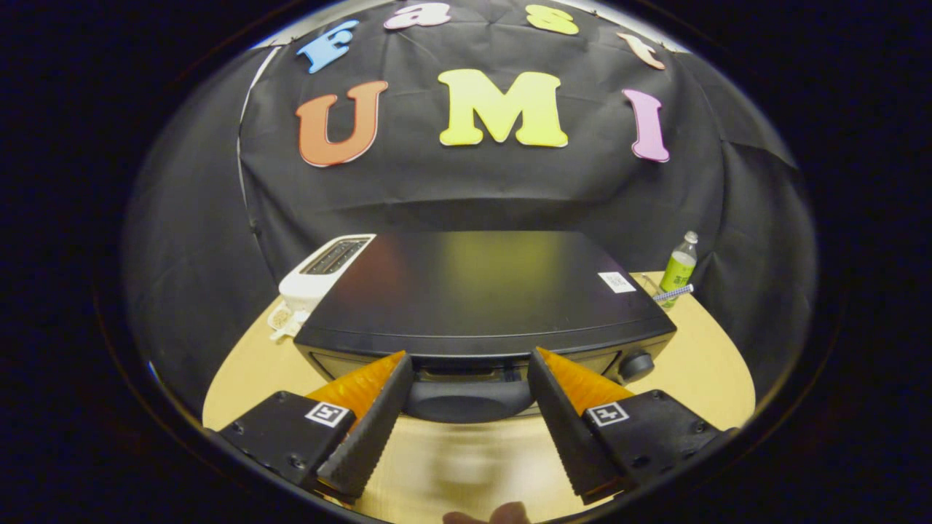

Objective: Open the toaster oven, put the food inside, and close the toaster oven door.

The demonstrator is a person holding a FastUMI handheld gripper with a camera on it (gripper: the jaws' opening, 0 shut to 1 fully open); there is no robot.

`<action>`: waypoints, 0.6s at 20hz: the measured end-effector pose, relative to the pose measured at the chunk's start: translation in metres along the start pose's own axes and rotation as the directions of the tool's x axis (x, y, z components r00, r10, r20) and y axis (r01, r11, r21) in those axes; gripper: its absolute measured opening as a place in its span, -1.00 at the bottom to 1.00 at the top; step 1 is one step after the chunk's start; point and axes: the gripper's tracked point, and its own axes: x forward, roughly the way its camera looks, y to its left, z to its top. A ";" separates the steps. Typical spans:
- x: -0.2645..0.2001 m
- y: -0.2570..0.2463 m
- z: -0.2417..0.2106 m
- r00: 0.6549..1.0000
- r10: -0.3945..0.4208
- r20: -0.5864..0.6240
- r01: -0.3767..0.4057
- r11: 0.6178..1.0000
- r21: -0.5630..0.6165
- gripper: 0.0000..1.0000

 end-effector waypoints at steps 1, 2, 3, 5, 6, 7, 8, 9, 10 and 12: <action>0.000 0.000 0.001 1.000 -0.007 0.006 0.007 1.000 -0.003 1.00; 0.002 -0.001 -0.001 1.000 -0.011 0.001 0.011 1.000 -0.001 1.00; 0.002 -0.001 -0.001 1.000 -0.014 0.006 0.014 1.000 -0.003 1.00; 0.000 -0.001 -0.004 1.000 -0.014 0.012 0.014 1.000 -0.001 1.00; 0.000 -0.003 -0.010 1.000 -0.017 0.000 0.017 1.000 0.002 1.00; -0.003 -0.003 -0.012 1.000 -0.011 0.008 0.011 1.000 0.009 1.00; -0.011 -0.003 -0.018 1.000 -0.007 -0.006 0.007 1.000 0.007 1.00; -0.016 -0.003 -0.023 1.000 -0.007 -0.008 0.007 1.000 0.008 1.00; -0.020 -0.004 -0.029 1.000 -0.008 -0.015 0.008 1.000 0.011 1.00; -0.031 -0.003 -0.042 0.999 -0.008 -0.033 0.008 1.000 0.008 1.00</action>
